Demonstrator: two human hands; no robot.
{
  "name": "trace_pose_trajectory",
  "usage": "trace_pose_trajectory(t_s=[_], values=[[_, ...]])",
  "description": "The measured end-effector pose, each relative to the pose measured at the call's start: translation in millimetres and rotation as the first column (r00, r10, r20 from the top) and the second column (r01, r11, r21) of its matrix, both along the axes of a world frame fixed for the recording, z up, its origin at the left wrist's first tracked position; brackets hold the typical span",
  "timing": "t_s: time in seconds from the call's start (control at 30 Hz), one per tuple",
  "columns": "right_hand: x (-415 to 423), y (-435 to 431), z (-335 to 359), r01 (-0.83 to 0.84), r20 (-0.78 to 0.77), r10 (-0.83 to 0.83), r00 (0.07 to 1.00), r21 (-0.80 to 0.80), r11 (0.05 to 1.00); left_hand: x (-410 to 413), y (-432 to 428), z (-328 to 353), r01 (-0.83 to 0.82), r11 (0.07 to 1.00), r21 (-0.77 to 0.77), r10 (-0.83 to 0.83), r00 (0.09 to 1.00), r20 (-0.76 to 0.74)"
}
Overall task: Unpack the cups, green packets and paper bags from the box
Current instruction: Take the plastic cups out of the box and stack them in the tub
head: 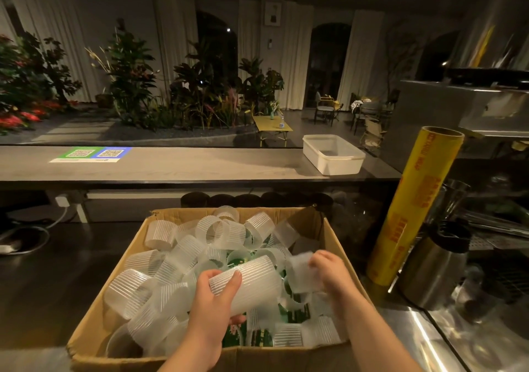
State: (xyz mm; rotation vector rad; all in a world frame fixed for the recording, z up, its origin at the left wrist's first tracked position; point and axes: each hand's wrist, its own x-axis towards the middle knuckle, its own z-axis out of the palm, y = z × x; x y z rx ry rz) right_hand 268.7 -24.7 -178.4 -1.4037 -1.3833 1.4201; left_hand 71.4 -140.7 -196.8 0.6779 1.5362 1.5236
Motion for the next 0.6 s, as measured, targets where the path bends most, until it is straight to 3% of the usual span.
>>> trace_pose_trajectory(t_s=[0.07,0.13,0.23,0.3,0.4,0.47,0.53,0.57,0.6], values=[[0,-10,10,0.008,-0.172,-0.006,0.985,0.012,1.0,0,0,0,-0.002,1.0,-0.009,0.002,1.0,0.008],[-3,-17,12,-0.066,-0.235,0.079,0.969,0.062,0.996,0,0,1,0.005,1.0,-0.016,-0.005,1.0,0.024],[-15,-22,8,-0.184,-0.251,0.206,0.946,0.109,0.977,0,0,2,0.032,0.998,-0.048,-0.028,0.996,0.087],[-22,-22,-1,-0.177,-0.243,0.197,0.95,0.102,0.979,-2,-2,2,0.028,0.997,-0.069,-0.02,0.993,0.12],[-30,-26,-10,-0.229,-0.122,0.238,0.964,0.084,0.97,-1,-2,2,0.001,0.997,-0.073,0.003,0.998,0.061],[-33,-31,-11,-0.326,-0.186,0.33,0.925,0.052,0.944,1,-3,3,-0.029,0.998,-0.051,0.031,0.999,0.032],[-35,-31,-8,-0.279,-0.357,0.261,0.897,0.0,0.96,2,-2,4,-0.063,0.998,-0.022,0.064,0.997,0.039],[-36,-28,-7,-0.211,-0.343,0.194,0.919,-0.011,0.977,2,-2,4,-0.078,0.997,-0.006,0.078,0.996,0.039],[-37,-24,-8,-0.144,-0.2,0.148,0.968,0.036,0.989,2,-2,4,-0.093,0.996,0.006,0.092,0.995,0.031]])
